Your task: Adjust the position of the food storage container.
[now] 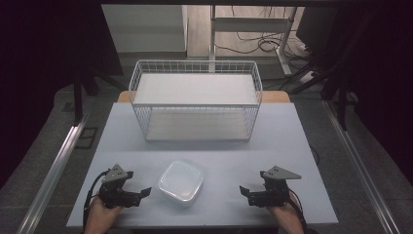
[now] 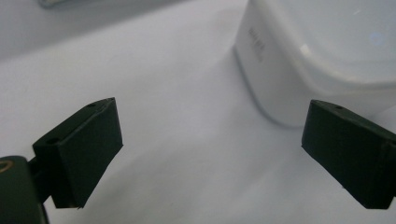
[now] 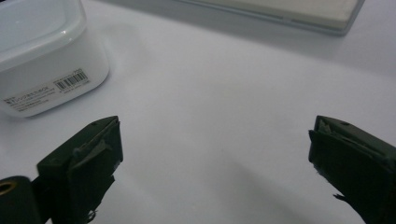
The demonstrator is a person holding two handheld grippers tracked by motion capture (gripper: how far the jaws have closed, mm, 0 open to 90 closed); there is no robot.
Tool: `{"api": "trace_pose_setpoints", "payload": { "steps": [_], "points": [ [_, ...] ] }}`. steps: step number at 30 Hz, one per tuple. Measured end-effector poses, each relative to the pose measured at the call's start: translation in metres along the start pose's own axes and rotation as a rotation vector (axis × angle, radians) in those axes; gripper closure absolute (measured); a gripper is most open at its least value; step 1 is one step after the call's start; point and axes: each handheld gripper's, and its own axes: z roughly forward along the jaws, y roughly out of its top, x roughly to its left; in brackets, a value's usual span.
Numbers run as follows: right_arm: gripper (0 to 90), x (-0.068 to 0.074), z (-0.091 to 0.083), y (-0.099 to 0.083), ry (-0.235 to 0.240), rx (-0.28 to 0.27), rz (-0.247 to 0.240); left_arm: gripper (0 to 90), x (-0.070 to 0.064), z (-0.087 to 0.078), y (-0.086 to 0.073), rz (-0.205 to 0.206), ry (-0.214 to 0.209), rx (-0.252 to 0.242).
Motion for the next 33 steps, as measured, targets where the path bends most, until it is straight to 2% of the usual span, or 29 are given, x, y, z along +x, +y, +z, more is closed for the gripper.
{"api": "trace_pose_setpoints", "payload": {
  "steps": [5,11,14,18,23,27,33],
  "points": [
    [0.0,0.002,0.005,-0.001,-0.010,0.014,-0.060,5.2,0.003,0.000,-0.001,0.020,0.030,0.004],
    [0.0,0.001,0.009,-0.001,-0.019,0.043,-0.048,3.9,0.006,0.002,-0.003,0.018,0.036,0.013],
    [0.0,0.000,0.009,-0.001,0.009,0.061,-0.025,2.9,0.007,0.002,-0.002,0.015,0.045,0.018],
    [0.0,0.001,0.009,-0.001,0.028,0.076,-0.037,4.0,0.008,0.000,0.000,-0.003,0.040,0.018],
    [1.1,0.005,0.010,0.002,0.031,0.079,-0.061,12.2,0.005,0.001,0.004,0.014,0.048,0.024],
    [4.8,0.010,0.011,0.007,0.035,0.073,-0.050,22.4,0.002,0.004,0.009,0.026,0.027,0.019],
    [16.1,0.018,0.013,0.015,0.065,0.057,-0.031,38.9,-0.003,0.012,0.014,0.028,-0.019,0.033]
  ]
}}
